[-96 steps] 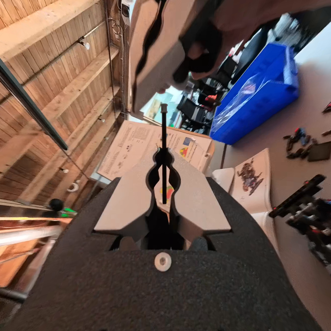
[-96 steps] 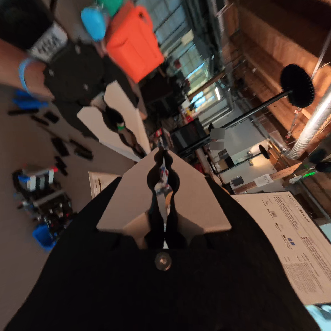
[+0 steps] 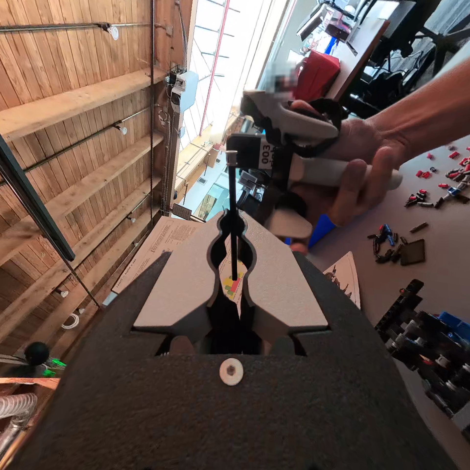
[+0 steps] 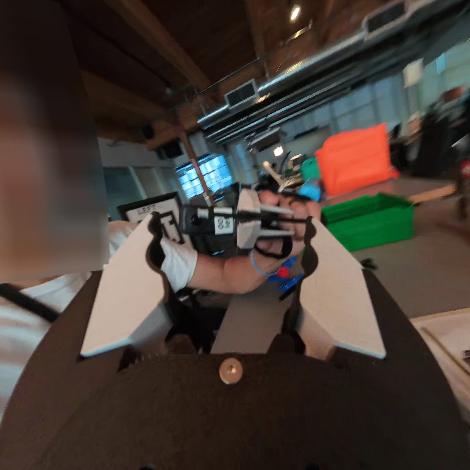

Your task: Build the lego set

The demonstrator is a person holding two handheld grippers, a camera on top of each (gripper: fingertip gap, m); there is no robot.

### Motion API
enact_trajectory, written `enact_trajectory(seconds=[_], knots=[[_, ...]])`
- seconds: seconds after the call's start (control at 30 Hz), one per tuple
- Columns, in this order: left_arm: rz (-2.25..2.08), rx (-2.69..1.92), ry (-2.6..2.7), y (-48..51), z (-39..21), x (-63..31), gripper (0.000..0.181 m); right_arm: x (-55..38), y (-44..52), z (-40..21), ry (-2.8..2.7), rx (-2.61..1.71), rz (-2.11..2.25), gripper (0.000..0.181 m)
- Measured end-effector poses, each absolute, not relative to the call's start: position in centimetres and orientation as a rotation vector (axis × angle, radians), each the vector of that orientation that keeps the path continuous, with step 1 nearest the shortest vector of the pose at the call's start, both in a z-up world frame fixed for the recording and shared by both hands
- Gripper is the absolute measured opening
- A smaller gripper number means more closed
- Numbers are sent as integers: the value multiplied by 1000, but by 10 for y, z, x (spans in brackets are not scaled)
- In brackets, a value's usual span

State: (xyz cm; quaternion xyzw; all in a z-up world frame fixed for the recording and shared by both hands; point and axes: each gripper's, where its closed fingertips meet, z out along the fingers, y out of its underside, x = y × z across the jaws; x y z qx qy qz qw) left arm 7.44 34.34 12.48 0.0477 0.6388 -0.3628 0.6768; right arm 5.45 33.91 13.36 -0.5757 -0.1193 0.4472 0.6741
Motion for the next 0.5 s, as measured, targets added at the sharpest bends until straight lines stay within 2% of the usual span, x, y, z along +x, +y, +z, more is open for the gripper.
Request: enact_trajectory(seconds=[0.13,0.3,0.5], knots=[[-706,177,1426,341,122,72,1,37,352,115,-352,-1373,920,113],[-699,222,1417,330,123,65,1,34,348,118,-357,-1332,994,95],[-631,250,1401,329,120,66,1,29,347,116,-389,-1327,994,92]])
